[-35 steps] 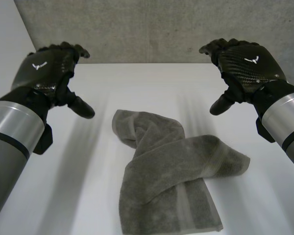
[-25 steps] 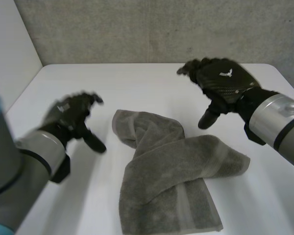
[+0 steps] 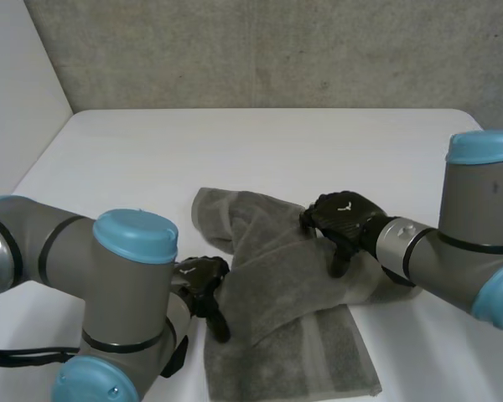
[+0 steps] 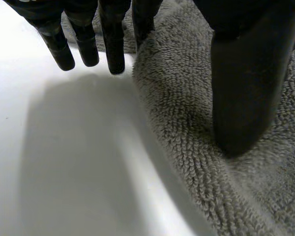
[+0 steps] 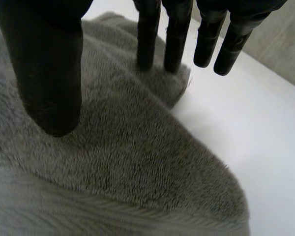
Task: Fold the towel.
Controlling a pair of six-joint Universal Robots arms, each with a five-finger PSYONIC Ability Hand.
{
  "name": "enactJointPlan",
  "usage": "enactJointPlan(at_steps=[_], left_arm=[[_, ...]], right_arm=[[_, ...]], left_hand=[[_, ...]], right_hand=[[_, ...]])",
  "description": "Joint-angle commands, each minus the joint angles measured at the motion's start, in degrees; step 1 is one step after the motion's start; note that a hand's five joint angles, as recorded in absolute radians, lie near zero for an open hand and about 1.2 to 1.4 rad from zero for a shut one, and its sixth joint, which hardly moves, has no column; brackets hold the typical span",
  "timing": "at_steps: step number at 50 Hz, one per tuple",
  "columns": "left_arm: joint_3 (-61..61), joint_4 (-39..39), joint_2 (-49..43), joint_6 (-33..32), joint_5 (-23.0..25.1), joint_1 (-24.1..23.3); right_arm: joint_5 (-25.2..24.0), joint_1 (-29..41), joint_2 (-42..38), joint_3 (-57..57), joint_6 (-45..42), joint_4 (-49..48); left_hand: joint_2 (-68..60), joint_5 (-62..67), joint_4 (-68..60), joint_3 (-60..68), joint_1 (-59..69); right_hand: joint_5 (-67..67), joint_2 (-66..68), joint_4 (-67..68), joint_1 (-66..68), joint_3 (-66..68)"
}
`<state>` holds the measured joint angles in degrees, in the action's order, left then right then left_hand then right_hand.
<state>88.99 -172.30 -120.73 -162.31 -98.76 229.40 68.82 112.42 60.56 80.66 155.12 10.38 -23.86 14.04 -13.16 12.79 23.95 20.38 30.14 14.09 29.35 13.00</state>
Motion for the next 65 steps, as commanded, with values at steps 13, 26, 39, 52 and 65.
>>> enactJointPlan(at_steps=[13,26,39,52,65], left_arm=[[-1.8,-1.2,5.3,-0.5,-3.8,-1.2],[-9.0,-0.1,4.7,-5.0,-1.4,3.5],[-29.8,-15.8,12.1,-25.5,10.0,5.1],[-3.5,-18.1,25.1,-25.5,9.5,1.7],[-3.8,-12.5,25.1,-15.4,2.0,-5.2]], right_arm=[[-0.3,0.0,-1.1,0.8,-0.3,-0.7],[-4.4,-1.2,0.5,-4.8,-4.4,-4.6],[-0.1,-1.4,18.2,-6.5,17.8,-40.3],[-16.7,-3.2,19.0,4.6,12.6,-26.6],[-16.4,-3.2,10.6,-5.7,4.7,-23.3]], left_hand=[[-39.0,38.8,3.2,-2.8,38.9],[-46.7,46.6,3.2,-2.8,46.6],[-45.4,45.2,3.2,-2.8,45.3],[-44.7,44.5,3.2,-2.8,44.6],[-30.3,30.1,3.2,-2.8,30.2]], right_hand=[[49.6,49.9,-4.1,50.7,-3.0],[49.6,49.9,-4.1,50.7,-3.0],[49.6,49.9,-4.1,50.7,-3.0],[49.6,49.9,-4.1,50.7,-3.0],[49.6,49.9,-4.1,50.7,-3.0]])
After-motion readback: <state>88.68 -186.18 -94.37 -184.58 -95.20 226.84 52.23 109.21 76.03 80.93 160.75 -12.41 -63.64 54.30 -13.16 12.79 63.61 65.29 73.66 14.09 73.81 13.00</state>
